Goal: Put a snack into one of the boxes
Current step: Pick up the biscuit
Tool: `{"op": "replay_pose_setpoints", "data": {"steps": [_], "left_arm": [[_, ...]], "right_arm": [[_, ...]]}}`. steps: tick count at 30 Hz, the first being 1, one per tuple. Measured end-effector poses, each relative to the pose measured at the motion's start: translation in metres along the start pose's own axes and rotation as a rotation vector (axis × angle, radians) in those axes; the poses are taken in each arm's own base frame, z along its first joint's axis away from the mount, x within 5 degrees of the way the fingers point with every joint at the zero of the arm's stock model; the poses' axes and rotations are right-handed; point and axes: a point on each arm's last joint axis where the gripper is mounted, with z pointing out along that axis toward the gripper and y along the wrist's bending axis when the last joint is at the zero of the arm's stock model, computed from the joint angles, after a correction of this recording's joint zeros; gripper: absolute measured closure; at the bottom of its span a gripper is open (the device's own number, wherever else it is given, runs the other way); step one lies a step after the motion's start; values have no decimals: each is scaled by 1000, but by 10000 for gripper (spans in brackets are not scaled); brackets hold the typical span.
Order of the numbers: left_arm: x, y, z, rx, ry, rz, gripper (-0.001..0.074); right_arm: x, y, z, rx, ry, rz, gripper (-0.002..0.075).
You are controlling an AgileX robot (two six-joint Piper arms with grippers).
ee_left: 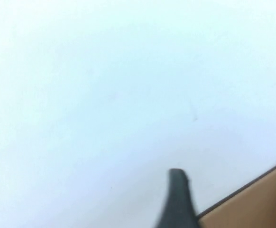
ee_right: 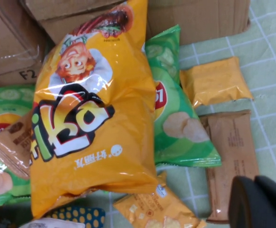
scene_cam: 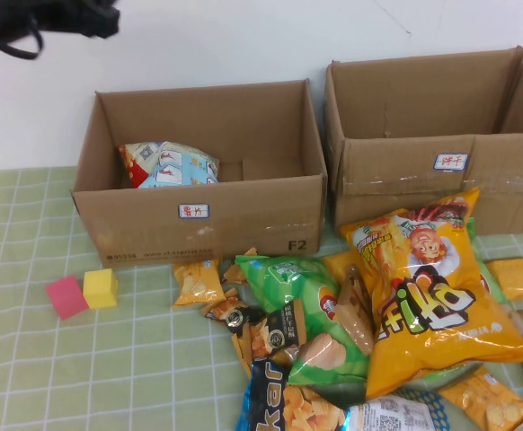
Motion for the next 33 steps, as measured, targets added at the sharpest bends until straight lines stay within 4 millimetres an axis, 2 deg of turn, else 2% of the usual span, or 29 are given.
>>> {"op": "replay_pose_setpoints", "data": {"steps": [2,4,5,8,12,15,19,22,24,25,26,30,33], "left_arm": [[-14,-5,-16,24,13,46,384],[-20,-11,-32,65,78,122,521],[-18,-15,-44,102,187,197,642],[-1,-19,-59,155,444,183,708],[23,-20,-76,138,780,21,729],[34,-24,-90,143,942,-53,734],[37,-34,-112,125,972,-145,735],[35,-53,-141,159,924,-165,735],[38,-68,-164,190,879,-159,735],[45,-81,-184,210,845,-149,735],[51,-87,-196,218,835,-148,735],[73,-103,-233,224,818,-144,735],[86,-111,-256,212,783,-108,735]], "right_arm": [[0,0,0,0,-2,-17,726],[0,0,0,0,-4,-31,726],[0,0,0,0,-4,-40,726],[0,0,0,2,2,-52,726],[4,-4,3,34,55,-116,726],[5,-6,14,50,118,-130,726],[-4,-1,36,42,215,-186,725],[-10,5,58,26,291,-205,692],[-8,11,72,4,348,-225,642],[1,17,86,-19,429,-276,571],[7,21,93,-35,469,-313,527],[27,36,112,-88,571,-428,358],[33,44,122,-111,580,-488,275]]}}
